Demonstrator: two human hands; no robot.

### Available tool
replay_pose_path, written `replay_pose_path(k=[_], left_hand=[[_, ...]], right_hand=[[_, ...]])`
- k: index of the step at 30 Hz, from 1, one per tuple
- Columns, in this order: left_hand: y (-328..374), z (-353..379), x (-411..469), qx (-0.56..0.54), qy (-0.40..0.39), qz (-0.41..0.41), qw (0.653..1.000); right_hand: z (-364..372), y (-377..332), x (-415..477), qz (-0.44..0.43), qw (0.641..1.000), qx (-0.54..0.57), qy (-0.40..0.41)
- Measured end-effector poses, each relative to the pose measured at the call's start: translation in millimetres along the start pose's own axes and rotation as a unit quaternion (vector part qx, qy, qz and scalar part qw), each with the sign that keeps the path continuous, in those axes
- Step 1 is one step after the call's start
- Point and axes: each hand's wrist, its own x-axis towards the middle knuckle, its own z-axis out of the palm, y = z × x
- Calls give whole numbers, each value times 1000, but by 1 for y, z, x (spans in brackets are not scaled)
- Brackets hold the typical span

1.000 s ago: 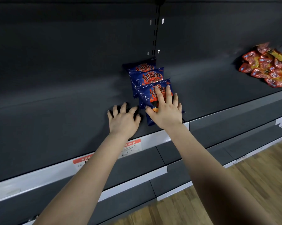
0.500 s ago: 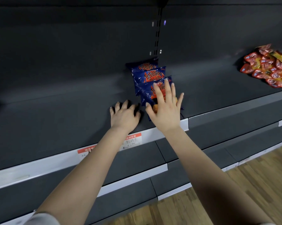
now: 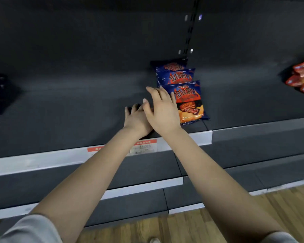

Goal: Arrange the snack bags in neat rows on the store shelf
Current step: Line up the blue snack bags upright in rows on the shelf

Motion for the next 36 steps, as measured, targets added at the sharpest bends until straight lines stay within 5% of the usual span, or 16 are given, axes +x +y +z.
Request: replay_pose_path(k=[8,19,36], left_hand=[[-65,-22,-36,3,57,-107,993],[-195,-35,-160,10,127,-382,915],[-359,-64,-193,10,241,-326,914]], right_hand=[[39,-58,25,-57,989,104,-90],[89,-209,-14,-236,917,209,-246],[171,-327,4,-230,924,159,-262]])
